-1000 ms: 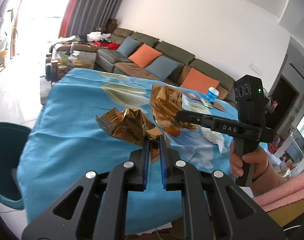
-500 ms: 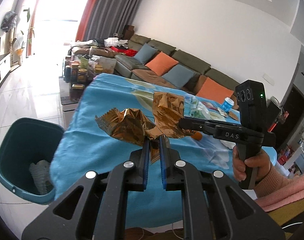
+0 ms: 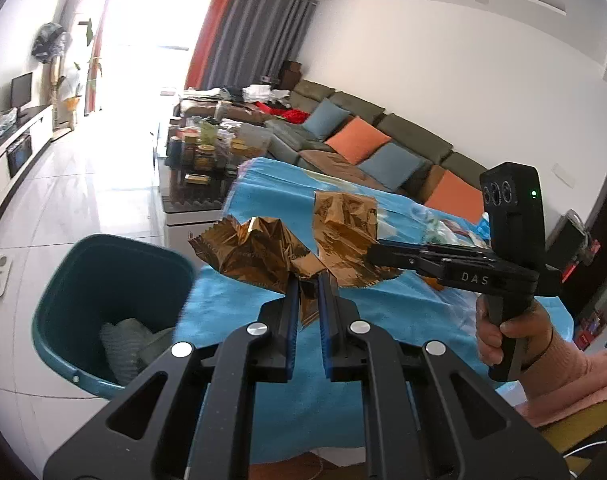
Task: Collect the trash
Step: 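Lift the gold foil wrappers and carry them toward the teal bin with both tools, then open the left gripper over the bin while the right gripper releases its wrapper into it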
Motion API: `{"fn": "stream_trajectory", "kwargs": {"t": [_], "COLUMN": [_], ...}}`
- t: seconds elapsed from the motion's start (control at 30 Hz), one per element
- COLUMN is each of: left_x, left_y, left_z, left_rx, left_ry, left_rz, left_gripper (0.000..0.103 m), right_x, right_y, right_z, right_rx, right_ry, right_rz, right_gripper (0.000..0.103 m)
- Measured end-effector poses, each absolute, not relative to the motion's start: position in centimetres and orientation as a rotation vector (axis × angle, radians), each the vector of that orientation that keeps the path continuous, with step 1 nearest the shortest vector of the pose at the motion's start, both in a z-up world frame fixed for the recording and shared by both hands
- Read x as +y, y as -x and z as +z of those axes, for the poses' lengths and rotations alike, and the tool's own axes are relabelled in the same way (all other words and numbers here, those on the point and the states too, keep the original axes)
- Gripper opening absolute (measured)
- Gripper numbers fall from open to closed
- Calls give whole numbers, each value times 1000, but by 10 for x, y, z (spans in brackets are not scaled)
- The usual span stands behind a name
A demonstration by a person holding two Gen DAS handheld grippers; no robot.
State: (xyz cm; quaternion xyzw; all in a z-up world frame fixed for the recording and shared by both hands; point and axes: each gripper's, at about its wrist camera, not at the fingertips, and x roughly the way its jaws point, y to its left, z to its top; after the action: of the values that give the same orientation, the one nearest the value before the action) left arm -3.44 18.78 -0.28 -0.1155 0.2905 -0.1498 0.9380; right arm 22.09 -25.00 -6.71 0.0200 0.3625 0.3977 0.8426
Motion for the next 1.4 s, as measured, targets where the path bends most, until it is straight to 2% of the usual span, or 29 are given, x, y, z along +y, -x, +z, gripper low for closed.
{"fn": "stream_trajectory", "kwargs": {"t": [0.57, 1.4], "left_x": [241, 279], "left_y": [45, 29], "left_z": [-2, -39], "left_rx": [585, 688], "left_ry": [245, 298], "left_rz": [-166, -46], "left_gripper": [10, 10], "right_x": [-193, -120], "right_y": [-231, -241], "right_z": [-68, -78], "right_rx": [776, 823], "right_ry": [42, 154], "right_rz": [914, 948], "right_gripper": [13, 13]}}
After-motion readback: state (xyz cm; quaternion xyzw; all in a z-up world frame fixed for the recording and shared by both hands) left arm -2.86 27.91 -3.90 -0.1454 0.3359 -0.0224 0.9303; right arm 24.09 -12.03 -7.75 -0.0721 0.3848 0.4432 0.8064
